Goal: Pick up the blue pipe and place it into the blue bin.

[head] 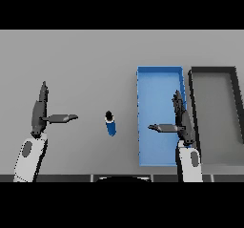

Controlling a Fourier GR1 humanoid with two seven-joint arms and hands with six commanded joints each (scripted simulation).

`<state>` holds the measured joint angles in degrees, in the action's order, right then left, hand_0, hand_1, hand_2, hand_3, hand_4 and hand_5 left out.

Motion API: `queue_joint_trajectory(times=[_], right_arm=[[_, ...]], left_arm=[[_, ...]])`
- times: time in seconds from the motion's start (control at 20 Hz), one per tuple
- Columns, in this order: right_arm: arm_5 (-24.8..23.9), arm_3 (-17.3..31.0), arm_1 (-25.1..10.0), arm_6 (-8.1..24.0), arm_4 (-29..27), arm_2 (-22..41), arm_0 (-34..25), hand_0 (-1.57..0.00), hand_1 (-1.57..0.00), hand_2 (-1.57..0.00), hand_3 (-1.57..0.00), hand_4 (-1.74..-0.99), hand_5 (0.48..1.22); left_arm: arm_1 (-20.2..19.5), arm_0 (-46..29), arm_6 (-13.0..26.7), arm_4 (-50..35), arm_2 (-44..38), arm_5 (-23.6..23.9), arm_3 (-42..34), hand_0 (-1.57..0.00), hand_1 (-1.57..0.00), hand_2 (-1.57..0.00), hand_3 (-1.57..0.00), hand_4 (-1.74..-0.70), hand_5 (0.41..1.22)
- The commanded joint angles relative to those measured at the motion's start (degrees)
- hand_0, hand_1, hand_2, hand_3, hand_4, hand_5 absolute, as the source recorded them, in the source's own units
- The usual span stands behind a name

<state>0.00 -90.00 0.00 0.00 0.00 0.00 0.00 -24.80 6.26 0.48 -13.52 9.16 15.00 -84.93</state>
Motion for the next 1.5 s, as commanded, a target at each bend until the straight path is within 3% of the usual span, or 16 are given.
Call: queue_joint_trajectory(times=[0.0,0.25,0.35,0.45,0.65,0.8,0.9,1.15,1.45], right_arm=[[0.02,0.07,-0.16,0.08,-0.14,-0.17,-0.1,0.0,0.0,0.0,0.0,-1.205,0.629],[1.06,1.48,-1.79,0.36,-1.53,-1.85,-1.27,0.0,0.0,0.0,0.0,-1.205,0.629],[2.31,-2.61,-7.78,-7.99,5.18,0.83,2.74,0.0,0.0,0.0,0.0,-1.201,0.628],[2.92,-4.23,-9.83,-7.99,7.21,1.78,3.72,0.0,0.0,0.0,0.0,-1.197,0.626],[3.22,-5.89,-9.86,-7.58,8.32,3.03,5.31,0.0,0.0,0.0,0.0,-1.203,0.625],[2.67,-5.48,-10.06,-5.91,9.04,3.05,4.49,0.0,0.0,0.0,0.0,-1.181,0.619],[3.13,-5.69,-9.99,-7.58,8.88,3.37,4.83,0.0,0.0,0.0,0.0,-1.179,0.616],[3.45,-6.14,-10.23,-5.96,8.6,3.26,4.77,0.0,0.0,0.0,0.0,-1.174,0.618],[3.52,-6.68,-9.66,-5.78,8.44,3.53,5.33,0.0,0.0,0.0,0.0,-1.213,0.625]], left_arm=[[0.16,0.12,-0.16,0.09,0.1,0.13,-0.01,0.0,0.0,0.0,0.0,-0.97,0.593],[1.78,1.11,0.54,1.29,1.36,1.45,0.02,0.0,0.0,0.0,0.0,-0.97,0.593],[-4.75,-1.56,-5.42,2.06,3.3,-7.92,0.55,0.0,0.0,0.0,0.0,-0.96,0.592],[-6.95,-2.02,-7.71,2.36,4.15,-11.72,1.04,0.0,0.0,0.0,0.0,-0.96,0.59],[-7.96,-2.36,-9.24,1.68,4.88,-15.34,1.68,0.0,0.0,0.0,0.0,-0.96,0.593],[-10.93,-4.21,-9.74,0.17,6.14,-19.69,-2.74,0.0,0.0,0.0,0.0,-0.99,0.573],[-12.34,-5.17,-9.78,0.7,7.93,-22.47,-4.42,0.0,0.0,0.0,0.0,-1.03,0.549],[-9.41,-5.29,-3.59,3.12,15.11,-24.91,-8.64,0.0,0.0,0.0,0.0,-1.13,0.485],[-3.81,-3.59,-2.2,6.82,20.24,-24.93,-7.33,0.0,0.0,0.0,0.0,-1.15,0.451]])
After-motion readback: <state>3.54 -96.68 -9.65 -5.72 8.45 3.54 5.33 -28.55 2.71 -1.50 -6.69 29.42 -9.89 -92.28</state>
